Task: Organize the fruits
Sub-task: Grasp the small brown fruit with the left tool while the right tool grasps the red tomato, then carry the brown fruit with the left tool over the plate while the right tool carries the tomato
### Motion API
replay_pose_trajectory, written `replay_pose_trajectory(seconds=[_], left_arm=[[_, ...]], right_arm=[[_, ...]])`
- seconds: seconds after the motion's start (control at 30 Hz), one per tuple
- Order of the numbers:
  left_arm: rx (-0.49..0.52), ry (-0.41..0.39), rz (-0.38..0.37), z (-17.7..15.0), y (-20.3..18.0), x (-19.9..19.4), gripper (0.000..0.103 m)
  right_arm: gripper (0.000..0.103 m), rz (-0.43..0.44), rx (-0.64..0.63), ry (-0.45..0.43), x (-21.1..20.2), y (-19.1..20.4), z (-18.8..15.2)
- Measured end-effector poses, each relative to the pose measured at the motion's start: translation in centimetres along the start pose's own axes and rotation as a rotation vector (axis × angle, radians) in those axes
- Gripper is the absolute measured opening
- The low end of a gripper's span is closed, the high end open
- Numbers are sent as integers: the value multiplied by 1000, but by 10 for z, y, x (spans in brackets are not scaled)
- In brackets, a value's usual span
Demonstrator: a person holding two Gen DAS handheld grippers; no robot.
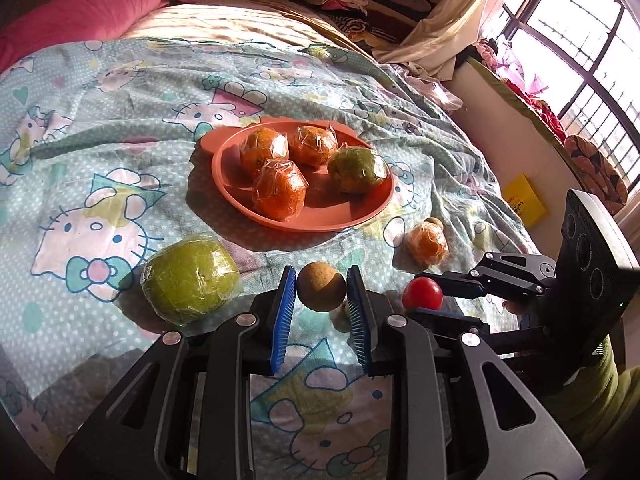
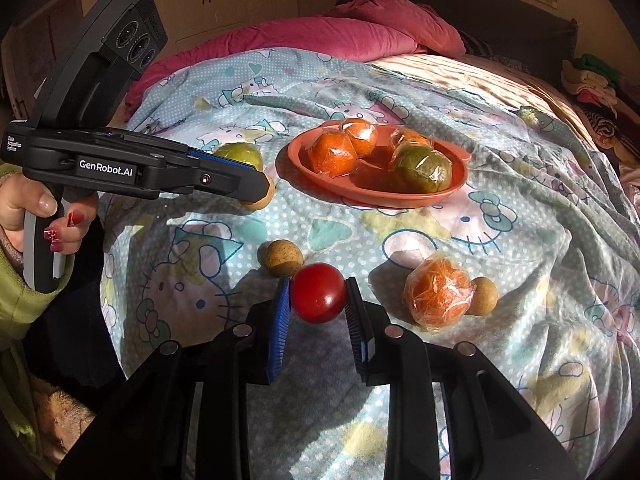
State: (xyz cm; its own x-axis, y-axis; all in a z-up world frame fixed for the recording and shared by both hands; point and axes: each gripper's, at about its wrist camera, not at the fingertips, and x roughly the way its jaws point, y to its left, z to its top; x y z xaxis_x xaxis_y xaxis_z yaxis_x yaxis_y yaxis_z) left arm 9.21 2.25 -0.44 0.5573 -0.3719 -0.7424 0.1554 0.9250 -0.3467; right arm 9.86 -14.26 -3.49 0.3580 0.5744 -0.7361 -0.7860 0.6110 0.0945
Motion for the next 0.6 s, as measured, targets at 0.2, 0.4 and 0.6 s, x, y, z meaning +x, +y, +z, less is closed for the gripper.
replay_pose_trajectory(seconds=[0.2, 0.4, 0.6], left_arm=[[-6, -5, 10, 5, 0, -1, 19], [-4, -16, 16, 12, -3, -2, 19], [13, -29, 22, 23, -10, -1, 19]], right_arm=[[26, -10, 20, -22, -8, -6, 5], [26, -26, 35, -48, -17, -17, 13], [26, -41, 46, -81, -28, -29, 25]])
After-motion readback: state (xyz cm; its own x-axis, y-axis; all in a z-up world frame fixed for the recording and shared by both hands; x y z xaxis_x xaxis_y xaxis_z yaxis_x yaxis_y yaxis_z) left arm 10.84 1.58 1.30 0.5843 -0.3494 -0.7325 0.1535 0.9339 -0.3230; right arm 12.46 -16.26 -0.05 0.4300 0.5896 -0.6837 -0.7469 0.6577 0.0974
